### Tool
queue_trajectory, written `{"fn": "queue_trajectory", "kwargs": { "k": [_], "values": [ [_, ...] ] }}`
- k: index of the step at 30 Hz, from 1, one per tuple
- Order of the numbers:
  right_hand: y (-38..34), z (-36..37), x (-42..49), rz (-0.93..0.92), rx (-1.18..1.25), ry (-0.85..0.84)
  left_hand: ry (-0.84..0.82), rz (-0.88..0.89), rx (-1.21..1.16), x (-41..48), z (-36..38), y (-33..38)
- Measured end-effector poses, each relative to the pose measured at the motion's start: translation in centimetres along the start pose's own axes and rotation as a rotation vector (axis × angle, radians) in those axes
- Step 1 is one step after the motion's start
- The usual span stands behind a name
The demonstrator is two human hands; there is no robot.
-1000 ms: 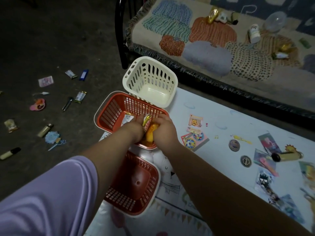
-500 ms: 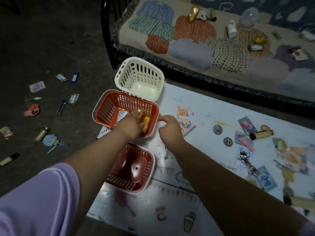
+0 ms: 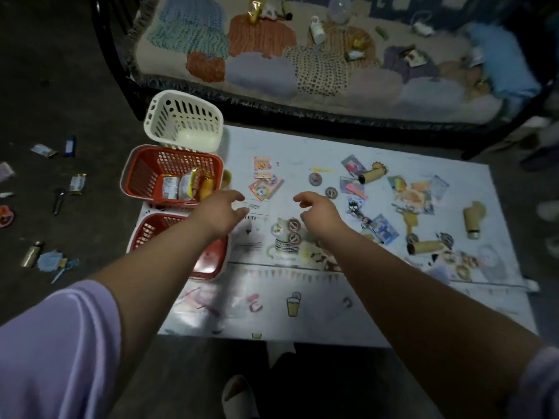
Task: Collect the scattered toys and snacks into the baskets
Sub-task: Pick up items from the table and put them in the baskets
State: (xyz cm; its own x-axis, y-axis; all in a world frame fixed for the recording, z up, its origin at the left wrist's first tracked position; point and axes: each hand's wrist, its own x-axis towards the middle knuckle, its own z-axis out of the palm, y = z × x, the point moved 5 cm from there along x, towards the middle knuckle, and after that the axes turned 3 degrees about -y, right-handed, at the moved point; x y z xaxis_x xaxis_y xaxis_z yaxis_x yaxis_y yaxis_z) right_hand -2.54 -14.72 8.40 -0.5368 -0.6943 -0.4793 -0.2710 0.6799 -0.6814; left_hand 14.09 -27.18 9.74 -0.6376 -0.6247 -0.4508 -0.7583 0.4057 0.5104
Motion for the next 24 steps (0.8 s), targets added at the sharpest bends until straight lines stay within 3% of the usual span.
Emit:
{"fn": "queue_trajectory", "kwargs": {
  "k": [9,24],
  "values": [
    [10.6,-5.6,-4.7,0.176,-0.156,0.075,-0.111,0.041,0.033,-1.6,6.5,5.5],
    [27.9,-12.2,-2.4,0.251,-0.342,-0.081,-0.209,-0.021,0.049,2.5,21.9,14.6]
  ]
}}
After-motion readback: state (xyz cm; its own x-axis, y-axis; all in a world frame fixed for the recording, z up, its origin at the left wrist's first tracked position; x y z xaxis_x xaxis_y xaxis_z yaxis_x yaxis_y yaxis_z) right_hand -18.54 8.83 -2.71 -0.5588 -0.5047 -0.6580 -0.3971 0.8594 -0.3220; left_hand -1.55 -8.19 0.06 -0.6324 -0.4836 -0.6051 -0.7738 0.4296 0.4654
